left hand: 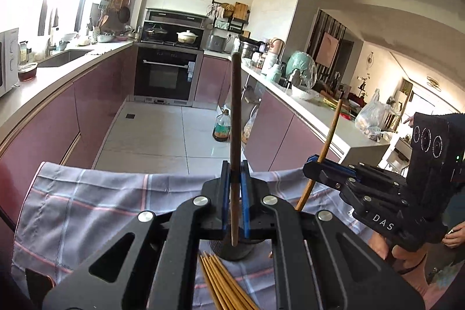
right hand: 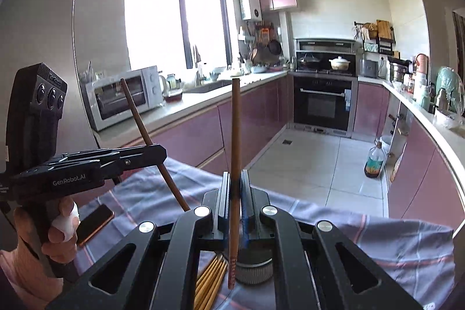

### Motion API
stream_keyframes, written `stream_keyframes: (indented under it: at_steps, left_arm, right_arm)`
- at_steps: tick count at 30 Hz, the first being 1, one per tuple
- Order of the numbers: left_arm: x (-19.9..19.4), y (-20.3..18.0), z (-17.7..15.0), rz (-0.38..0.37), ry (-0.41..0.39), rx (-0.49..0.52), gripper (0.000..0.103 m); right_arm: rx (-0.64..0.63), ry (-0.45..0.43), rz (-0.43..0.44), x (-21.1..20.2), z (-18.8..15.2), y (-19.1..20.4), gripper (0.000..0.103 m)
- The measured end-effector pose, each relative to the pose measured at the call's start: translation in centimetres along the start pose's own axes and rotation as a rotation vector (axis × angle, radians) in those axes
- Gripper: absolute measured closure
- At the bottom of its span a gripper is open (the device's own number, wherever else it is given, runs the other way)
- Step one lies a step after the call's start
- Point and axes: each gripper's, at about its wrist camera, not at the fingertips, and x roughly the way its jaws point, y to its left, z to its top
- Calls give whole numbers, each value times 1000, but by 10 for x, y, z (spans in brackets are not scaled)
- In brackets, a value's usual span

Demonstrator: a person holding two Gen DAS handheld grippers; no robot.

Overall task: Organize utensils
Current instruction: 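Lift both held chopsticks upright and carry them over the black mesh cup, then open both tools to drop the chopsticks into the mesh cup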

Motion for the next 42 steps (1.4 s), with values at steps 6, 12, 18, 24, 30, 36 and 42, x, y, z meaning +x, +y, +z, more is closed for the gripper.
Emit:
stream_keyframes:
  at_steps: [6,12,18,24,30,36,42]
  left_arm:
    - [7,-23,34,-12,-15,21,96]
    - [60,-36,25,10,126,38,96]
    - [115,-31,-12,61,268,49,95]
    - [152,-8,-45,94,331,52,92]
    - [168,14,-65,100,319,46,75]
    - [148,21,-80,109,274,53,65]
    - [119,24,-99,126,227,56,54]
  right_arm:
    - [21,-56,-21,-5,20,-15,97]
    - [29,94,-46,47,-2,-22,97]
    - [78,283,-33,105,-39,-26,96]
    - [122,286,-43,107,-49,-30,82]
    - [145,273,-42,97,-54,-32,73]
    - [145,258,-50,89,-62,-26,69]
    - [125,223,-47,74,-68,-12,60]
